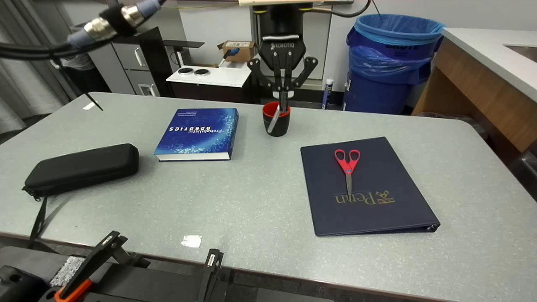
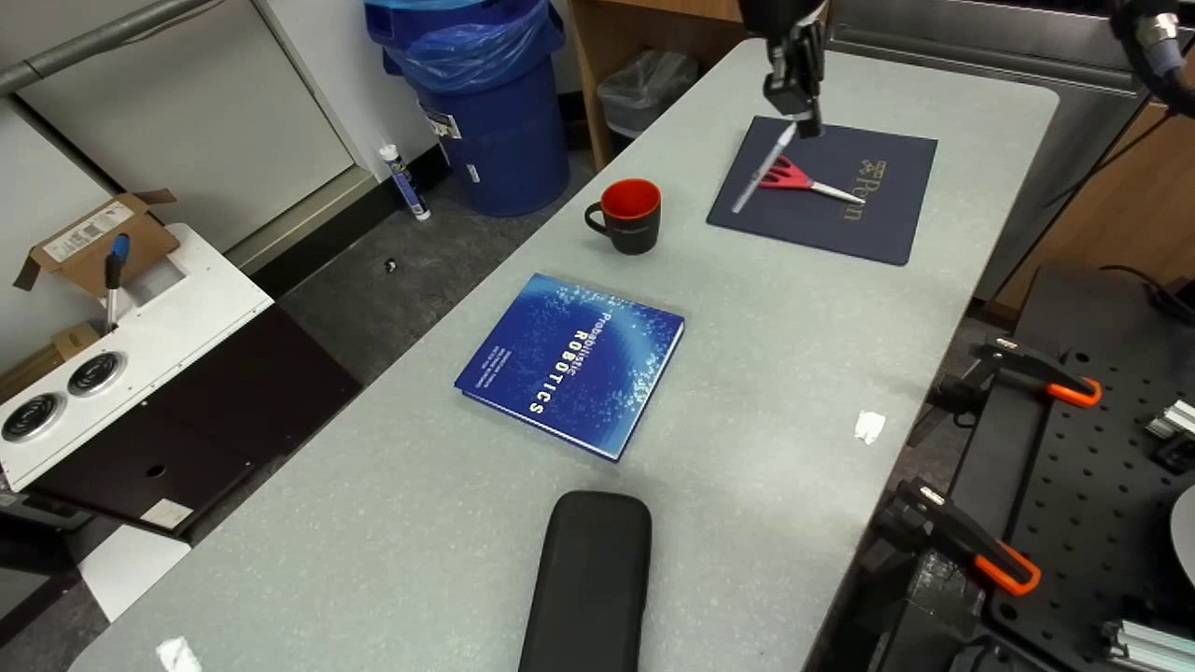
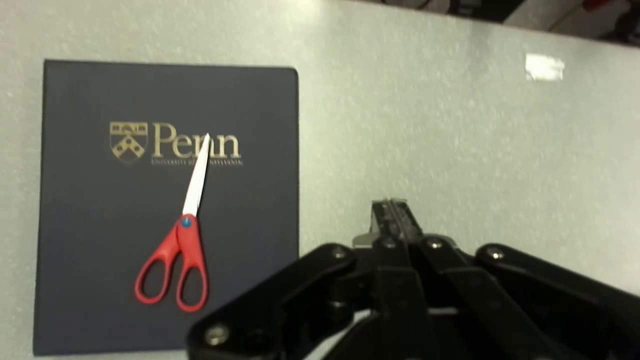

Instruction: Take the pen out of the mug and put it on the table

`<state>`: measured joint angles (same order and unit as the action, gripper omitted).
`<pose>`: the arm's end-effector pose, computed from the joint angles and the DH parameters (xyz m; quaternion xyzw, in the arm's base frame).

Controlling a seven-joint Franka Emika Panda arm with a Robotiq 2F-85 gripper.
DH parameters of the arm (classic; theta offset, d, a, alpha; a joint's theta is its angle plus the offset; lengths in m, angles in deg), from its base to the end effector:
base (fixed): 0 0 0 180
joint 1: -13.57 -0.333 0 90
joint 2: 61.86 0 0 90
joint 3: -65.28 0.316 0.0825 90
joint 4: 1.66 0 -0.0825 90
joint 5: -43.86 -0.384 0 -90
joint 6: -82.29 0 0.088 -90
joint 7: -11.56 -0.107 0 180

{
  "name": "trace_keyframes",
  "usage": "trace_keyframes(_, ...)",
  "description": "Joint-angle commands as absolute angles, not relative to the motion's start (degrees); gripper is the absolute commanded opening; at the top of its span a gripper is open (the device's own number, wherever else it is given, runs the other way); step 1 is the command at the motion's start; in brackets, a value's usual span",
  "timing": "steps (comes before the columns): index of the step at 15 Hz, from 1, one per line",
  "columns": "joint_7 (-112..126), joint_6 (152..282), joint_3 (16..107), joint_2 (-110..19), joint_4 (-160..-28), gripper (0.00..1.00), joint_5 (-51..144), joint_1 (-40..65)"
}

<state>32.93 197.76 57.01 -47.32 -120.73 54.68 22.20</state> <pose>0.5188 -0.1683 0.2865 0.9788 0.0910 -0.1792 0.0393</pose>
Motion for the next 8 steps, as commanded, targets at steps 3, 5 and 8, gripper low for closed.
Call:
trace_keyframes(3,25.7,199.1,56.1,-42.9,-123.3,0.00,60.6,22.3)
trace_keyframes(5,22.9,199.7,57.1,-38.3,-120.8,0.00,58.6,21.8)
trace_keyframes(8,18.3,202.8,58.5,-33.4,-118.0,0.00,57.2,20.9)
